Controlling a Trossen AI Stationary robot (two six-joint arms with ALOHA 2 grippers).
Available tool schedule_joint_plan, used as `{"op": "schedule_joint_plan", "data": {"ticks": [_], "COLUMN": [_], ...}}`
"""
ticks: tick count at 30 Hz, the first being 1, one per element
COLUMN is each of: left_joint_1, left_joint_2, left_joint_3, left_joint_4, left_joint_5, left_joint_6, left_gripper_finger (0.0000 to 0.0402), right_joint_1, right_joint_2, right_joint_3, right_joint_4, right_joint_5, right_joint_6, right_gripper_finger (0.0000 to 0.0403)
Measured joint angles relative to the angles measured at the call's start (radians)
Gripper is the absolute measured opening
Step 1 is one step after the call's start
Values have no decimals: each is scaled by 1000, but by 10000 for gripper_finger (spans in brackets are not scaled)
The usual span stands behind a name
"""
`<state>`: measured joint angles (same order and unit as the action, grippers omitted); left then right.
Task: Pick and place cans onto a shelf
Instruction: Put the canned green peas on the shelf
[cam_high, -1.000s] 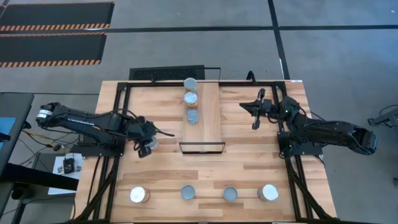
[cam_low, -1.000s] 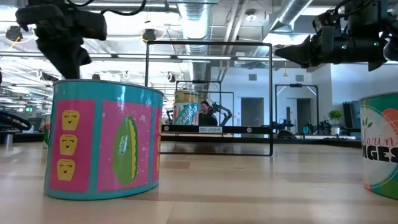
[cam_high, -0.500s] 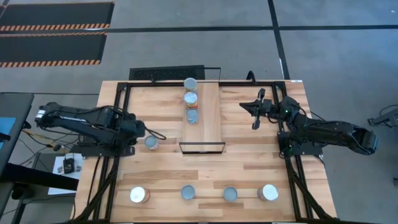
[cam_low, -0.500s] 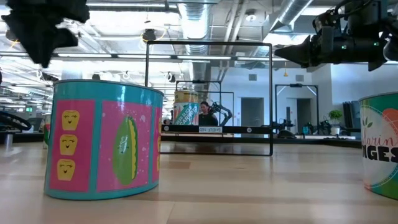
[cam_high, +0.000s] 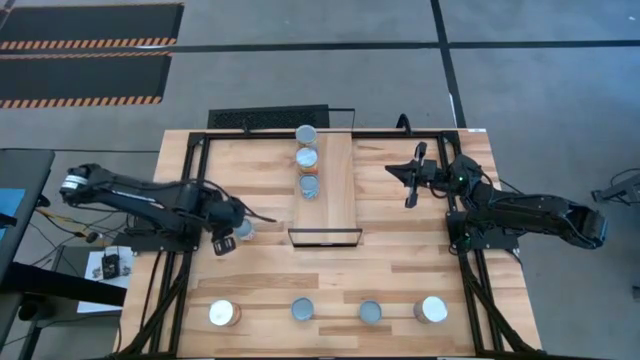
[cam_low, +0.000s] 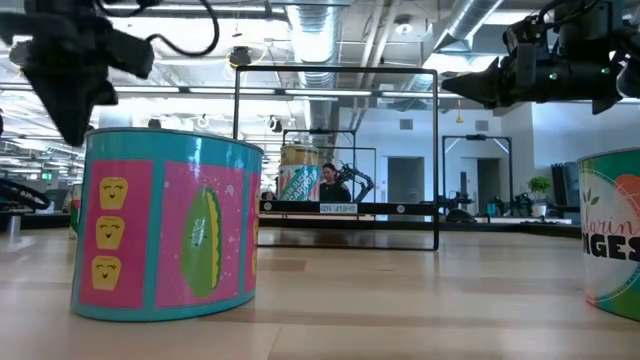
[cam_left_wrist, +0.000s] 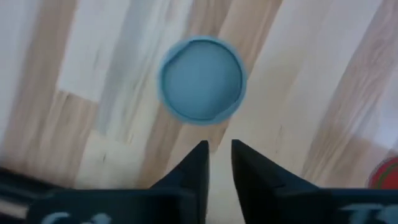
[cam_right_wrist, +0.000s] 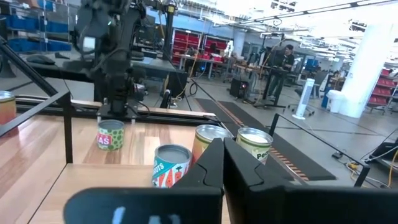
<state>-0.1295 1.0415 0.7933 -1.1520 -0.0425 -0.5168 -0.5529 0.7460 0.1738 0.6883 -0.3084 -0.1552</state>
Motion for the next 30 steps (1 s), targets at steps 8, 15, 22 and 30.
{"op": "schedule_joint_plan", "data": {"ticks": [8,15,22,30], "left_joint_1": [-69,-88,-114,-114], "left_joint_2": [53,101,115,32], "left_joint_3": [-57,-145,-184,-161], "left_joint_4": [225,323,351,351], "left_joint_5": [-62,-78,-134,-231], "left_joint_6": [60,26,31,58], "left_gripper_finger": [136,144,91,8], "right_joint_1": [0,0,0,0], "right_joint_2": [0,0,0,0], "right_joint_3": [0,0,0,0], "right_joint_4": [-6,-7,-7,-7], "right_joint_5": [1,1,4,4], "right_joint_6": [-3,-8,-11,-11], "right_gripper_finger": [17,17,18,16]}}
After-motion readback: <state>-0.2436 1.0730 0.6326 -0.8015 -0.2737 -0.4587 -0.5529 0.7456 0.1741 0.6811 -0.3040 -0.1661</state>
